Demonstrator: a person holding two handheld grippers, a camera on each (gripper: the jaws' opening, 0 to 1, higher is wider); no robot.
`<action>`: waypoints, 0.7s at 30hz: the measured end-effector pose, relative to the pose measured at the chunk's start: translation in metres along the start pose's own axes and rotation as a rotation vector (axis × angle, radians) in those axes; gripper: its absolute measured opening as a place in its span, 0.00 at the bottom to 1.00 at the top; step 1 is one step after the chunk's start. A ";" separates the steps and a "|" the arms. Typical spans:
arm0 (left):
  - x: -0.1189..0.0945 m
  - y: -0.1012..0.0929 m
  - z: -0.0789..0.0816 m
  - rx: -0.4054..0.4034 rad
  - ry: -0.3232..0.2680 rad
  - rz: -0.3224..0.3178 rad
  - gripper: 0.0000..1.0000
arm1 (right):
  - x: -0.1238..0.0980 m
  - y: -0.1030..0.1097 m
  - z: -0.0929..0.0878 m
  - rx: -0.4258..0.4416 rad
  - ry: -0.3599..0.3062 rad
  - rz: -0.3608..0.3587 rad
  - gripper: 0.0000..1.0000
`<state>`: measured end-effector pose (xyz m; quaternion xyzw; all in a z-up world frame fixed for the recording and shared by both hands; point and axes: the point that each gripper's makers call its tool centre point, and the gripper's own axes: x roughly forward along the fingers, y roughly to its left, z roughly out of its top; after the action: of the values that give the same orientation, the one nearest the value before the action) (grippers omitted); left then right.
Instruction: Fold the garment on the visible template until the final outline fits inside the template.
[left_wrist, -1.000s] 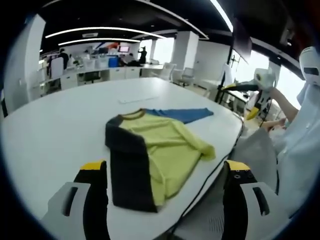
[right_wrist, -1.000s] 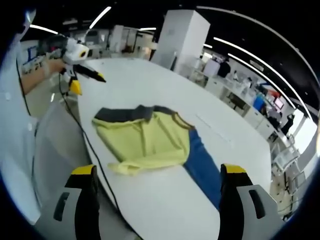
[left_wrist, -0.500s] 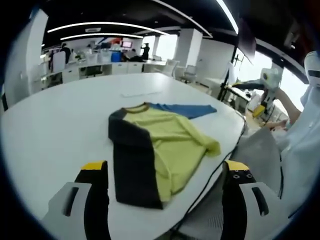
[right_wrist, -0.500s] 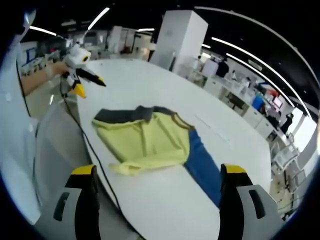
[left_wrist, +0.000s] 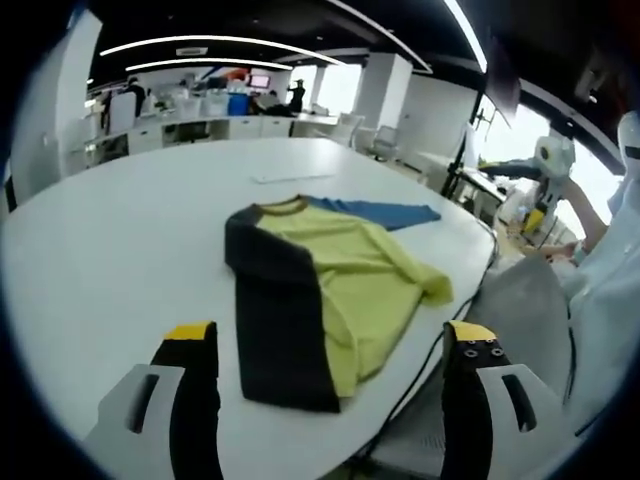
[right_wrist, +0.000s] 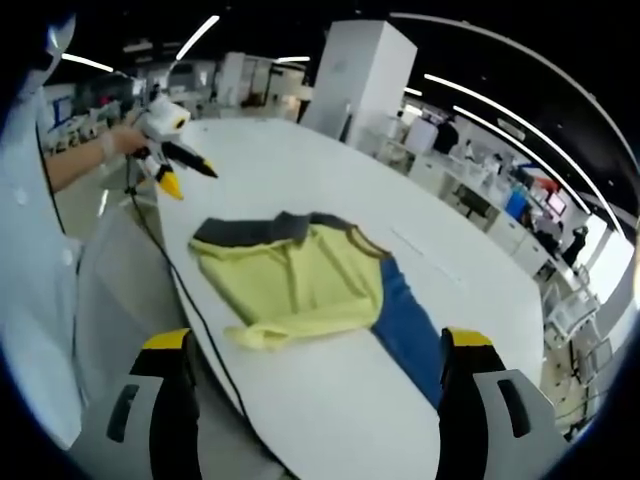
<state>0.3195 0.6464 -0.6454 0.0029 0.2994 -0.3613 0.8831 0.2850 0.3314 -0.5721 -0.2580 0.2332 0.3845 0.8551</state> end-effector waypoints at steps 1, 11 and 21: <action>0.000 0.001 -0.001 -0.001 0.003 0.000 0.89 | 0.000 0.000 0.000 -0.001 0.000 -0.001 1.00; 0.008 0.009 -0.007 -0.024 0.017 -0.013 0.89 | -0.006 0.001 0.004 0.006 -0.009 -0.009 1.00; 0.013 0.021 -0.019 -0.044 0.044 -0.002 0.87 | -0.010 0.001 0.006 0.010 -0.010 -0.017 1.00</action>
<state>0.3304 0.6580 -0.6725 -0.0087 0.3267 -0.3556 0.8756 0.2792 0.3304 -0.5619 -0.2538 0.2285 0.3775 0.8607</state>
